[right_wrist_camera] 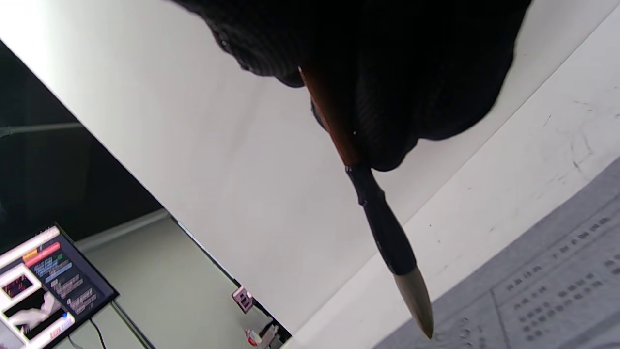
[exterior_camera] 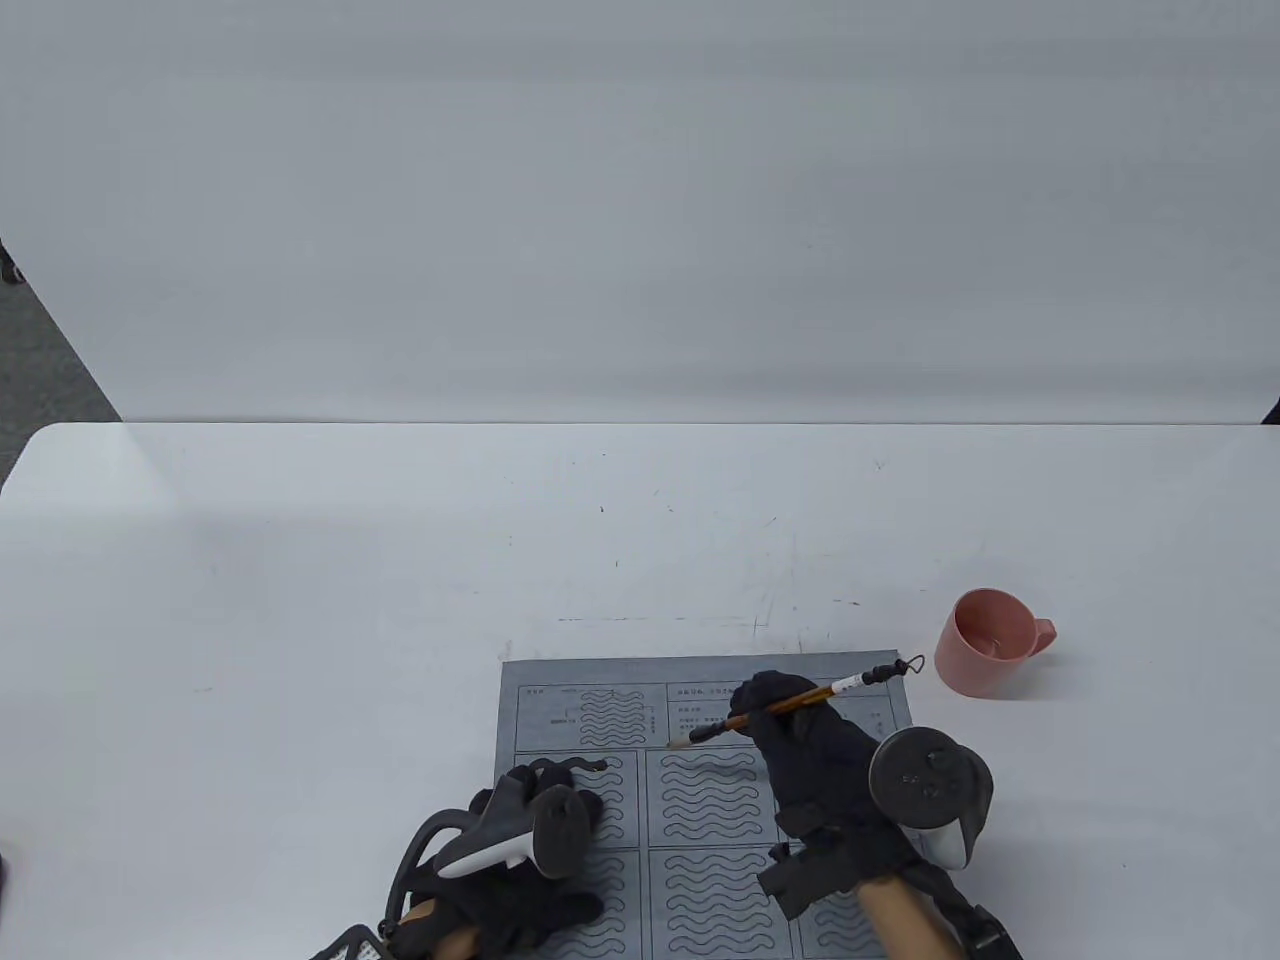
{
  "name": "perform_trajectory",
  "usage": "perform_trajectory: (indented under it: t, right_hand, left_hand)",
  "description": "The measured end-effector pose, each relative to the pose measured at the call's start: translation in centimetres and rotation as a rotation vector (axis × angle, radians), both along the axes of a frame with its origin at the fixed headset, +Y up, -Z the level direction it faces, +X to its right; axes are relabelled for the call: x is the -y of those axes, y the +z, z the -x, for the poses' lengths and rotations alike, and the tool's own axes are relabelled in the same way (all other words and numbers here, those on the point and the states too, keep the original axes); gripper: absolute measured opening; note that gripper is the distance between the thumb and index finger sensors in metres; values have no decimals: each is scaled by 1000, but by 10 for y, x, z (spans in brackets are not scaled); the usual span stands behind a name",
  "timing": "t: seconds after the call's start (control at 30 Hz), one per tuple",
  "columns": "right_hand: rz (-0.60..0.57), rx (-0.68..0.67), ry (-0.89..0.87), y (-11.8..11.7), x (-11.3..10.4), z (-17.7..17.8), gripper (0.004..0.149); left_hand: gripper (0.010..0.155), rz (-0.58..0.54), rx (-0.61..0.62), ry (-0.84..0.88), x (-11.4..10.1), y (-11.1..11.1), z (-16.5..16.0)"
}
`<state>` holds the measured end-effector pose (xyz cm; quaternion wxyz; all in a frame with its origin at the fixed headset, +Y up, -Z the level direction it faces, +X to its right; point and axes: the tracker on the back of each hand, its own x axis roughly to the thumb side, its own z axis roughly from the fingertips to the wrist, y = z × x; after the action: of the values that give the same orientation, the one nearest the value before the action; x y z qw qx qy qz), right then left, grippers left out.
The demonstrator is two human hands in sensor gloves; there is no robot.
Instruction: Trace patterns on water writing practice cloth with Chinese brush
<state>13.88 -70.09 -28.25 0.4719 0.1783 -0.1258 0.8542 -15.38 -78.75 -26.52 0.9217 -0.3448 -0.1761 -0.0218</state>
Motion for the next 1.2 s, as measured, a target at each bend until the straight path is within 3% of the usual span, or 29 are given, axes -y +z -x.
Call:
perform_trajectory:
  t: [0.07, 0.23, 1.2]
  right_hand:
    - [-29, 1, 33, 0, 8, -2, 40]
    - [60, -31, -40, -8, 25, -5, 41]
    - [48, -49, 56, -9, 29, 6, 41]
  left_hand:
    - [92, 4, 0, 4, 1, -1, 0]
    - [91, 16, -1, 0, 3, -1, -1]
    - [91, 37, -6, 6, 3, -1, -1]
